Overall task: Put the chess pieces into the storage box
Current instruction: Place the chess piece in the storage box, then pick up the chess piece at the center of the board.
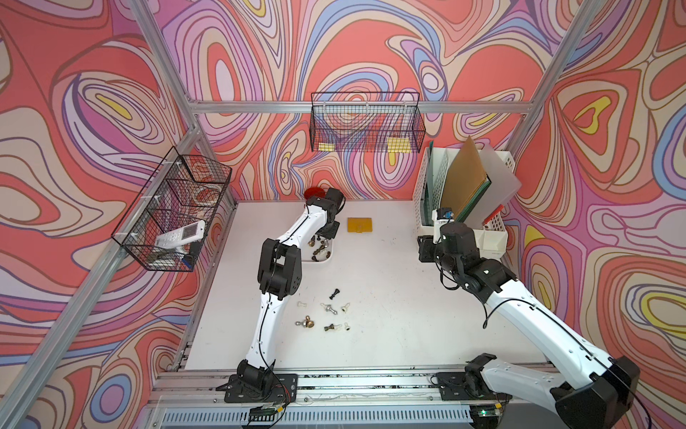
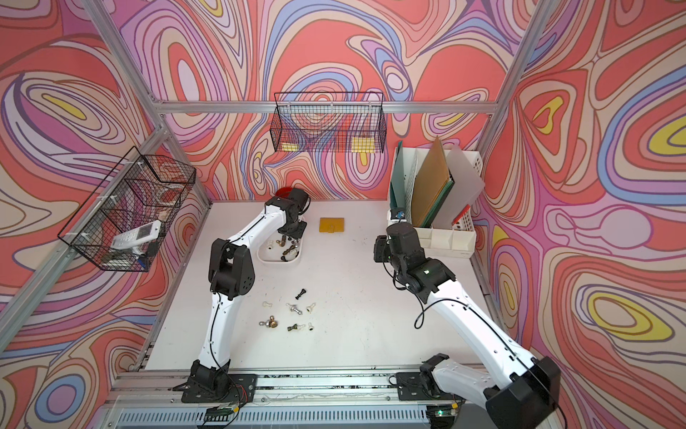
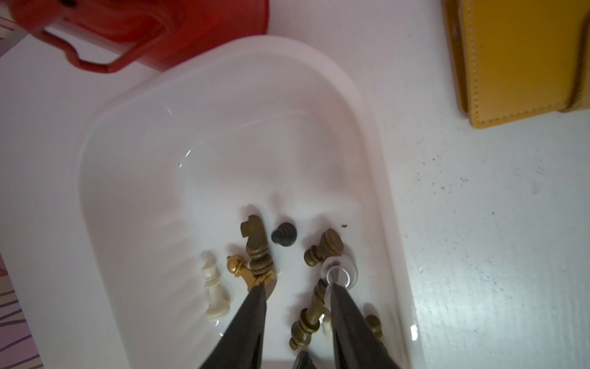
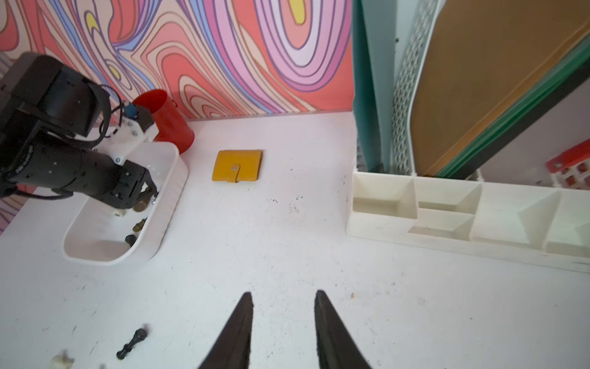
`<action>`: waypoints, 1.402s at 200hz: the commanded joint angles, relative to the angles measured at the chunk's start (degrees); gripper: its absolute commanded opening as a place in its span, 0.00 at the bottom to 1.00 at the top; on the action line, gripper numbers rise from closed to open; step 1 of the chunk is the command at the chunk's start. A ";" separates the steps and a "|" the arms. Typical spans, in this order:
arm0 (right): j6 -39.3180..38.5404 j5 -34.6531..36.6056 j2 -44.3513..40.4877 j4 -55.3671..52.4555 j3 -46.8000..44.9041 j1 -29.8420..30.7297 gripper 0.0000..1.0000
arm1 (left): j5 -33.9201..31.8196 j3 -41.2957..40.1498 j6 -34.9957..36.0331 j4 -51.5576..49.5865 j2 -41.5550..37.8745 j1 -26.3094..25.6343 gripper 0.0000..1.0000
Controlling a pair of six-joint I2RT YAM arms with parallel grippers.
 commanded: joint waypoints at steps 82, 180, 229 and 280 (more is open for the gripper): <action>-7.82 -8.61 17.94 4.43 5.98 14.86 0.34 | 15.08 -15.69 -4.47 -0.76 -29.19 0.13 0.40; -17.50 -21.26 30.57 6.92 7.87 19.25 0.34 | 14.72 -56.54 -1.78 5.34 -60.77 0.21 0.40; -21.14 -23.20 38.49 3.81 10.18 21.31 0.37 | 11.56 -60.90 -0.21 7.20 -61.07 0.33 0.40; -29.35 -24.34 42.83 3.03 10.67 24.25 0.41 | 11.09 -61.82 -0.25 7.20 -60.93 0.36 0.40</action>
